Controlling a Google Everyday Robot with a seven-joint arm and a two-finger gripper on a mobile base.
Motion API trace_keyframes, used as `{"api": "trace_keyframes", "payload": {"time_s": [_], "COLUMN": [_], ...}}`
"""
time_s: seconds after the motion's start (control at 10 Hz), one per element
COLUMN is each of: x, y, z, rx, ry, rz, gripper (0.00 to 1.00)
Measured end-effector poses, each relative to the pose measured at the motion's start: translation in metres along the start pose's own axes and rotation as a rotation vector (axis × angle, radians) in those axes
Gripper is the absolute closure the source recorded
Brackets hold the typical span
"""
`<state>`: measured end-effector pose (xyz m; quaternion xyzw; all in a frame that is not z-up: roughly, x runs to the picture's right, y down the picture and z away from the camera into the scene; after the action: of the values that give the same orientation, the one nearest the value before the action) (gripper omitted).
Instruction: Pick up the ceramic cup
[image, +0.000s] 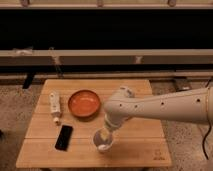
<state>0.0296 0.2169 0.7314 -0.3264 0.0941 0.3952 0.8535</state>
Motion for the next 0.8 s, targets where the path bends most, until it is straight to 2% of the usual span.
{"api": "trace_keyframes", "payload": {"time_s": [0.5,0.7,0.8], "x": [-0.003,-0.006,-0.008], "y": [0.008,0.01,0.01], "z": [0.006,-0.002,-0.013], "rx": [-0.036,-0.03,-0.018], "ry": [0.002,-0.003,-0.014], "rz": [-0.008,-0.01,-0.007], "gripper": [0.88,1.0,1.0]}}
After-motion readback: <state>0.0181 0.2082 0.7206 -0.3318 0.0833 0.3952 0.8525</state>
